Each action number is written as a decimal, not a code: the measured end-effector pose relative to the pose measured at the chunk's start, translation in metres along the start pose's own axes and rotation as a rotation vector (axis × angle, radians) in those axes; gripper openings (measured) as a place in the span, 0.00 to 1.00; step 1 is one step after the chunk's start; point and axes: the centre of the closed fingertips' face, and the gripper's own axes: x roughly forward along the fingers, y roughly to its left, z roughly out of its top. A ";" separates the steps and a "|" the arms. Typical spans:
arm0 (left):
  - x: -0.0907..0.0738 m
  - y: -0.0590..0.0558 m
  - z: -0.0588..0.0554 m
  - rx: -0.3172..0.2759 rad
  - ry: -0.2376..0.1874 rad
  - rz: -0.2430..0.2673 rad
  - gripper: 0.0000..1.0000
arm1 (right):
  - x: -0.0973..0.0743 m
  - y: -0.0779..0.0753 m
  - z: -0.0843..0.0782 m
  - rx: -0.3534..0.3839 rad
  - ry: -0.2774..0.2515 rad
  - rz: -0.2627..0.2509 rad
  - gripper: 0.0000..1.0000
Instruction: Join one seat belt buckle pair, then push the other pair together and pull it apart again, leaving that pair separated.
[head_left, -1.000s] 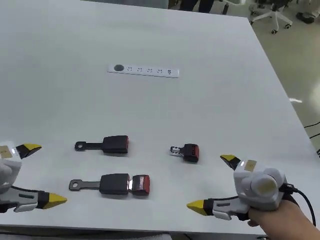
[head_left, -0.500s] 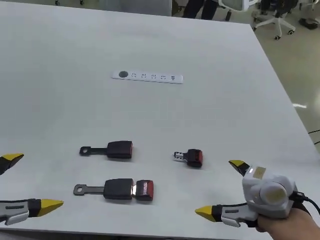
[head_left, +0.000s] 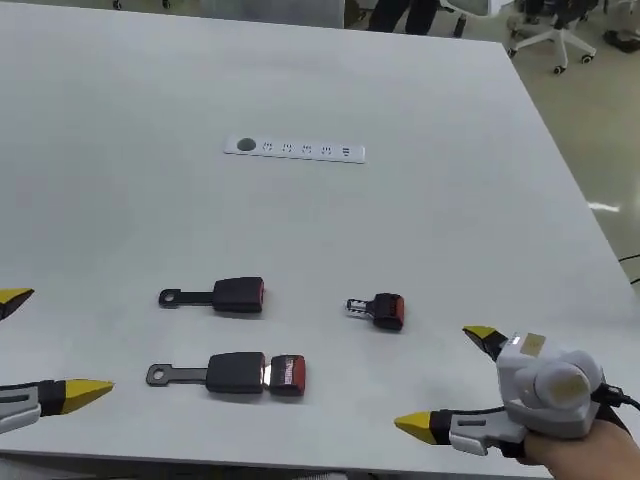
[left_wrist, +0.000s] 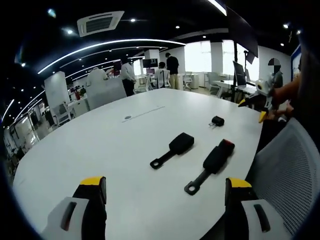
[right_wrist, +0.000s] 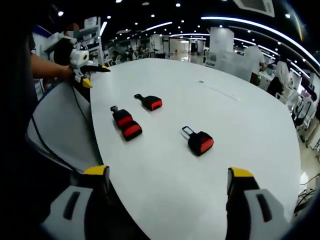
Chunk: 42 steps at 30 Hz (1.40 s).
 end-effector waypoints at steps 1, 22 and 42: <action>-0.001 -0.002 -0.002 -0.012 0.000 -0.011 1.00 | -0.001 0.001 0.001 0.001 -0.004 -0.002 1.00; 0.008 -0.018 -0.027 0.067 0.056 -0.034 1.00 | 0.007 0.013 0.004 0.034 -0.042 -0.019 0.99; 0.009 -0.011 -0.028 0.118 0.064 0.001 0.97 | 0.016 0.019 0.003 0.041 -0.019 -0.021 0.95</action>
